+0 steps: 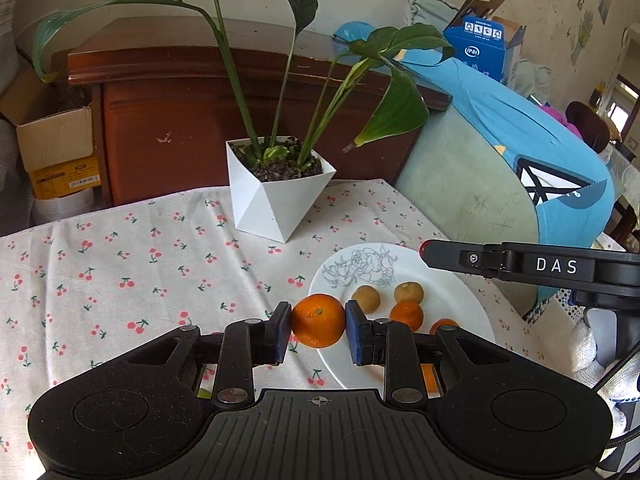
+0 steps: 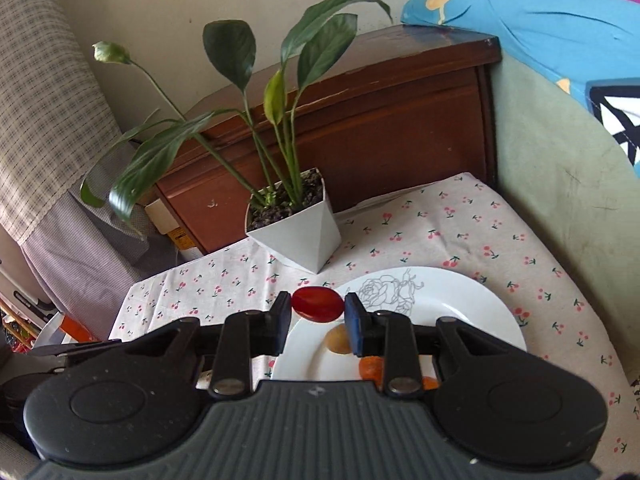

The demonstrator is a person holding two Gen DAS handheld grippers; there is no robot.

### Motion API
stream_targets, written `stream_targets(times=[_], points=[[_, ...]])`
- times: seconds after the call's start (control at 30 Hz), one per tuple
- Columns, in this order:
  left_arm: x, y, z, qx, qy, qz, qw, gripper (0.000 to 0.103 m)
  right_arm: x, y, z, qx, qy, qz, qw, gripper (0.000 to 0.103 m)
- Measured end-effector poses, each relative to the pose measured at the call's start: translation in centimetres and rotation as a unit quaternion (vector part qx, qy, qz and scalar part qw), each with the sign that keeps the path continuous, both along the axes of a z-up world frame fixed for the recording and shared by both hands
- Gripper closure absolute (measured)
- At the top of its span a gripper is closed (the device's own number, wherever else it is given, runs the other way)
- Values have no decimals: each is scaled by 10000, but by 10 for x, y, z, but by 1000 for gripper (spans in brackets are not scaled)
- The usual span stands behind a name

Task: Organize fruits
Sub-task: 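Carry the tomato and orange onto the white plate and open both tools, then withdraw both tools toward the green fruits on the tablecloth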

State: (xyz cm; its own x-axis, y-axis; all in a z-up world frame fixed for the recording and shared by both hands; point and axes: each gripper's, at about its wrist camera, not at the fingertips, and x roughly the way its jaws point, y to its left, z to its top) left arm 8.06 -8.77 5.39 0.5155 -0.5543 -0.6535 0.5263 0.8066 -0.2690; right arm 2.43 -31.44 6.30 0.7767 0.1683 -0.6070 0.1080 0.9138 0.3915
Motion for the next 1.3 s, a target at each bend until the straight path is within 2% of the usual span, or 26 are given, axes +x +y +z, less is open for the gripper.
stream_targets(times=[0.37, 0.7, 0.77, 0.83, 1.07, 1.3], points=[[9, -37, -25, 141, 259, -364, 9989, 77, -4, -29, -25, 214, 582, -601, 9963, 74], [9, -49, -26, 141, 276, -540, 9981, 74, -3, -31, -33, 262, 775, -783, 9936, 71], [9, -49, -23, 101, 286, -529, 9981, 68, -4, -30, -32, 273, 747, -789, 9937, 71], [9, -48, -16, 47, 256, -495, 9984, 55, -4, -30, -30, 293, 697, -795, 9940, 71], [12, -32, 7, 129, 125, -258, 9995, 46, -3, -24, -26, 356, 630, -629, 9954, 69], [21, 0, 18, 316, 142, 119, 9993, 45, -3, -6, -23, 338, 571, -316, 9973, 67]])
